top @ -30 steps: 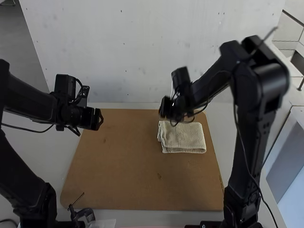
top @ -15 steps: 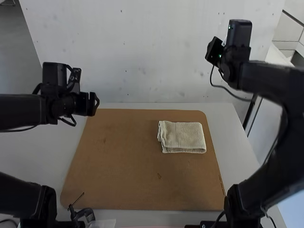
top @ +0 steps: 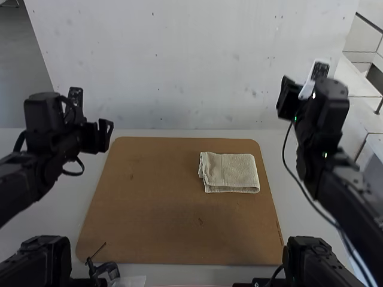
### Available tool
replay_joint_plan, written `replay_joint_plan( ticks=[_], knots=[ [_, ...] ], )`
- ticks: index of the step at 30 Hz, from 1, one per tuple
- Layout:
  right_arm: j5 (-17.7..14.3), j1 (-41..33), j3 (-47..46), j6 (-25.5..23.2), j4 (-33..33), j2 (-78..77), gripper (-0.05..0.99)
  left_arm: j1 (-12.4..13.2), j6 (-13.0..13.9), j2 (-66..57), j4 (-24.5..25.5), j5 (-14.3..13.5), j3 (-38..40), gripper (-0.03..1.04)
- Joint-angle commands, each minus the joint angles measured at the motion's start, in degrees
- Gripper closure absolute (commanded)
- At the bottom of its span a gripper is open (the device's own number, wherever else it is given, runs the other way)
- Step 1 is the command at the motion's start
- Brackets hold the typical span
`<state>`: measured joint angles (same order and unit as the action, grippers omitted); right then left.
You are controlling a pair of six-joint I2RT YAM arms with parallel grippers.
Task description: Fold the towel.
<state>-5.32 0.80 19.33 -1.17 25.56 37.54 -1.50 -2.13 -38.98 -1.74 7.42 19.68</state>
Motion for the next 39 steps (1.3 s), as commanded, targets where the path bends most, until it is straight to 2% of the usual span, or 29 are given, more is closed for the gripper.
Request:
replay_joint_plan(
  ticks=[1, 4, 7, 9, 10, 11, 13, 14, 16, 18, 20, 22, 24, 29, 32, 33, 36, 39],
  knots=[
    [-1.01, 1.31, -3.69, 7.76, 2.04, -1.86, 0.21, 0.00, 1.08, 5.67, -0.64, -0.65, -3.07, 0.13],
    [-0.21, 1.49, -7.03, 4.42, -2.18, -6.25, 0.17, -0.35, 2.39, 9.98, -0.64, -0.39, -6.59, 0.13],
    [1.89, 0.61, -10.89, 4.25, -5.70, -13.81, 0.17, -0.88, 4.50, 14.55, -0.64, 0.23, -8.87, 0.13],
    [1.98, 0.78, -11.95, 3.72, -5.00, -16.45, 0.17, -1.14, 5.47, 16.83, -0.64, 0.14, -9.93, 0.13],
    [1.89, 1.93, -12.21, 3.45, -4.12, -16.09, 0.13, -1.14, 5.47, 18.06, -0.64, 0.14, -10.28, 0.13],
    [1.89, 3.07, -12.39, 2.58, -4.12, -15.57, 0.08, -0.79, 5.47, 19.29, -0.64, 0.23, -10.63, 0.13],
    [2.07, 4.56, -13.62, -0.68, -4.20, -16.45, 0.06, -0.08, 5.47, 21.67, -0.37, 0.67, -11.24, 0.13],
    [3.48, 4.74, -14.50, -1.03, -4.56, -17.68, 0.06, 0.18, 5.47, 23.69, -0.37, 1.54, -11.86, 0.13],
    [8.31, 5.09, -15.55, -1.29, -8.95, -22.60, 0.05, 0.00, 5.47, 25.62, -0.46, 2.07, -12.83, 0.14],
    [8.84, 4.39, -17.57, -0.68, -10.09, -26.11, 0.05, -0.08, 5.47, 27.47, -0.46, 4.18, -13.71, 0.14],
    [9.10, 4.39, -18.89, 0.73, -9.65, -26.38, 0.05, -0.26, 5.91, 28.70, -0.46, 4.27, -14.76, 0.14],
    [10.77, 3.86, -18.89, 0.73, -9.92, -27.17, 0.05, -0.44, 6.79, 32.21, -0.55, 5.32, -16.52, 0.14],
    [10.86, 3.33, -19.51, 0.11, -9.74, -28.05, 0.04, -0.61, 6.70, 31.95, -0.64, 5.76, -16.69, 0.14],
    [10.86, 2.98, -19.51, -0.94, -16.07, -30.07, 0.02, -0.96, 6.44, 31.86, -1.07, 6.03, -16.87, 0.13],
    [10.95, 3.33, -19.51, -1.03, -16.95, -30.77, 0.01, -1.75, 6.00, 31.16, -8.19, 6.03, -19.15, 0.14],
    [11.04, 3.51, -19.51, -1.03, -17.39, -31.04, -0.01, -1.75, 6.00, 31.16, -9.16, 5.68, -19.59, 0.14],
    [11.65, 3.51, -19.42, -1.12, -18.09, -31.39, -0.01, -1.67, 6.26, 31.16, -9.16, 4.27, -19.59, 0.14],
    [13.06, 3.68, -19.51, -1.12, -18.00, -31.39, -0.01, -1.75, 6.35, 31.16, -9.16, 4.88, -19.59, 0.11]
  ],
)
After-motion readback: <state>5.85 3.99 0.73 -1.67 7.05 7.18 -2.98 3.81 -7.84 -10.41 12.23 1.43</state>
